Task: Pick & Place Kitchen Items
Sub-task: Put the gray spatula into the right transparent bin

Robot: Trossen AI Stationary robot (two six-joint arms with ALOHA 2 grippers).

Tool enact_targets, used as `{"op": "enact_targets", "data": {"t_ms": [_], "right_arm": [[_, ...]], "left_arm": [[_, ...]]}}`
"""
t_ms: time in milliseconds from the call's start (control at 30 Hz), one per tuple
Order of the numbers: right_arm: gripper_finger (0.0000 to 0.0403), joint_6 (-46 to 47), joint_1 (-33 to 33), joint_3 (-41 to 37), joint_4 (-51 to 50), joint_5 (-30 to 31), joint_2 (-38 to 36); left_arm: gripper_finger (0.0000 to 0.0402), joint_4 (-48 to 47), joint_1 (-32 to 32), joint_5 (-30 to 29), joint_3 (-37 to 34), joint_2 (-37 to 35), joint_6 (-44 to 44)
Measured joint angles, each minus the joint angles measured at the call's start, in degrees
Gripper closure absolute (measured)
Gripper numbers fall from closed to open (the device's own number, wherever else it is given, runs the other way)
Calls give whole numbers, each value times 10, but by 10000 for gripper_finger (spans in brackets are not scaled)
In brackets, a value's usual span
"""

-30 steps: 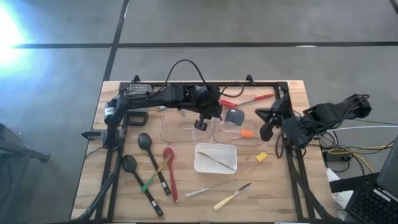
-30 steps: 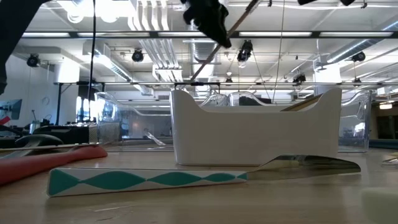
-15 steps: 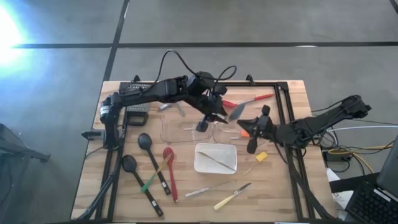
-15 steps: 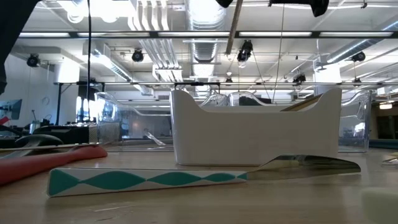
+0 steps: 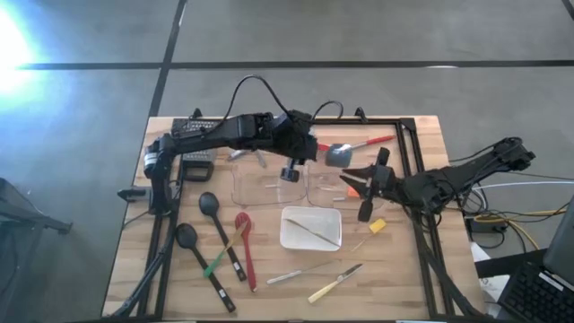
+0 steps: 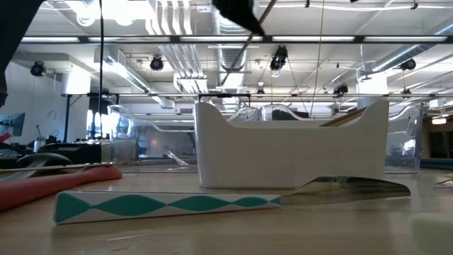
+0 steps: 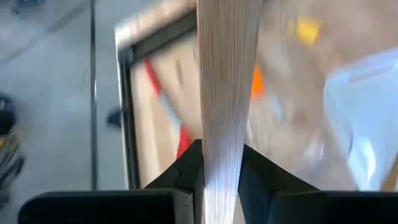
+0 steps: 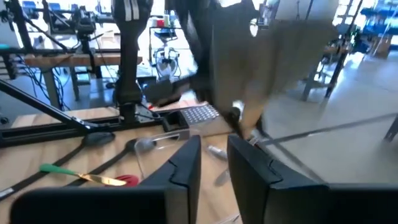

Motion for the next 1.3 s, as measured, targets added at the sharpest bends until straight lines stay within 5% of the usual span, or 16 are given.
{"op": "enact_targets", "data": {"t_ms": [367, 900, 1067, 1300], "right_arm": [[273, 52, -25, 155, -221, -20, 63], [232, 14, -53, 336, -381, -22, 234], [232, 118, -26, 314, -449, 23, 189], [232, 185, 26, 164, -367, 107, 111]], "left_arm": [[333, -152, -10, -110, 0, 6, 5], [333, -169, -27, -88, 0, 6, -20], [333, -152, -24, -42, 0, -4, -28], [333, -69, -21, 50, -2, -13, -22]]}}
